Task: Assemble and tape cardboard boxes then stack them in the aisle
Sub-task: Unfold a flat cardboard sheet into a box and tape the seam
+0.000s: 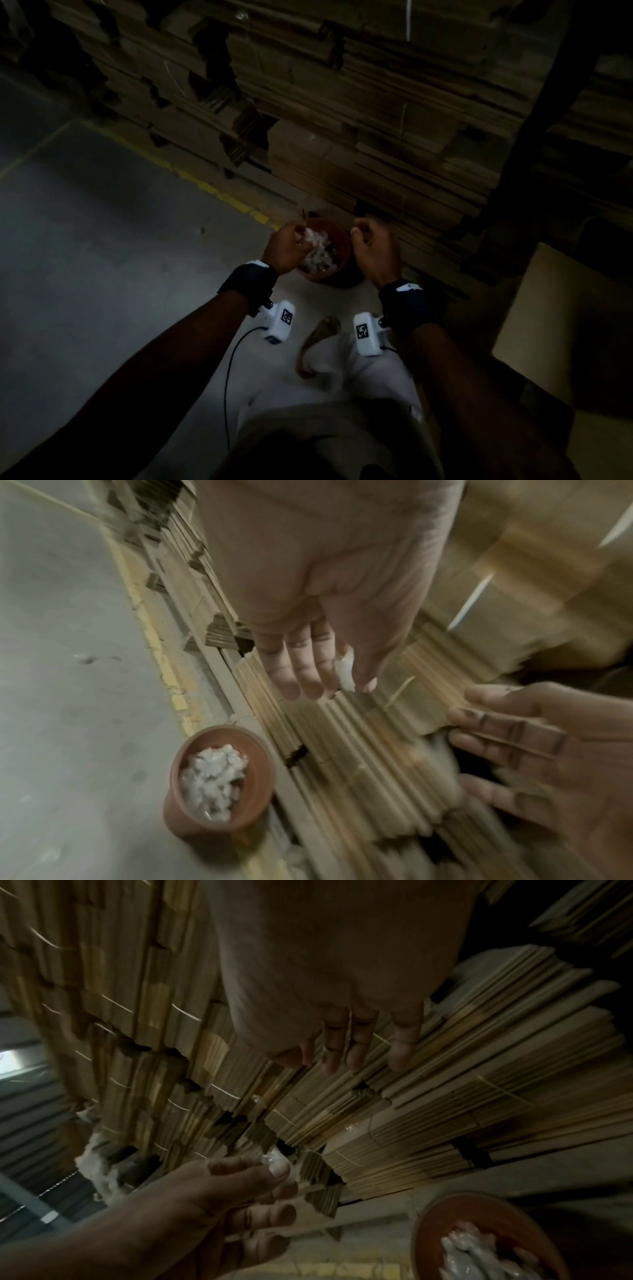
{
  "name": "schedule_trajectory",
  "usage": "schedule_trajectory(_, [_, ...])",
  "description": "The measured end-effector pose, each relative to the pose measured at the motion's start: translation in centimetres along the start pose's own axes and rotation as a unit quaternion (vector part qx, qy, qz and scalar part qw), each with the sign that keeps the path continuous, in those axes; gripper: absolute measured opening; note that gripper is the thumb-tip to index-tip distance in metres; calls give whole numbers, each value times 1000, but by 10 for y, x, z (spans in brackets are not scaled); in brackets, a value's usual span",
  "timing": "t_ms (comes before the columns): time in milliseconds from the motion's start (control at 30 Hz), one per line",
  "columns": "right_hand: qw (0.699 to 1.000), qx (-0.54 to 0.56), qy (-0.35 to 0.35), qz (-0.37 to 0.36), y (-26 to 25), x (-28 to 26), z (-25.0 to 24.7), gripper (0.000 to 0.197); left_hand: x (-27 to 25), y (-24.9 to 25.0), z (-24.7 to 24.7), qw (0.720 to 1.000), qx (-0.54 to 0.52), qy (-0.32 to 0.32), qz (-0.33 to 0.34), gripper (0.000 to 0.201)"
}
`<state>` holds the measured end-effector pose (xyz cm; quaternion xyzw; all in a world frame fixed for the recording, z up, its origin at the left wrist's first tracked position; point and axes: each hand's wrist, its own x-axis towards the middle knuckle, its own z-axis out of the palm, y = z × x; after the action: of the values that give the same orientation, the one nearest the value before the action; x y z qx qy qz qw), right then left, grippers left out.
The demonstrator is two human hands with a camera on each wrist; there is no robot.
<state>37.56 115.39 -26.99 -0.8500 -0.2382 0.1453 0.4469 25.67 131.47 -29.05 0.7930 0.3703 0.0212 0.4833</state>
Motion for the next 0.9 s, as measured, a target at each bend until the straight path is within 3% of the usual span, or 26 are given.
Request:
schedule_trajectory(200, [999, 8, -8, 37, 65, 85, 59, 27, 121, -28, 28, 996, 78, -47, -4, 37])
schedule_trajectory(300, [998, 4, -19, 62, 69, 102, 64, 26, 148, -19, 25, 992, 103, -71, -27, 48])
schedule_trajectory(400, [997, 0, -32, 72, 53, 108, 49, 27, 148, 0, 13, 991, 89, -90, -33, 76])
schedule_trajectory(500, [996, 4, -40, 84, 32, 102, 29, 29, 130, 19, -2, 993, 85, -82, -17, 76])
schedule_trajectory(667, [995, 32, -23, 88, -8, 65, -14, 26, 65, 48, -22, 999, 4, -34, 17, 35])
schedule_trajectory(767, [996, 34, 7, 79, -24, 26, -40, 35, 9, 63, -28, 998, -47, -13, 46, 17])
schedule_trajectory(900, [996, 43, 51, 61, -38, -46, -77, 49, -80, 81, -25, 992, -103, -7, 78, 19])
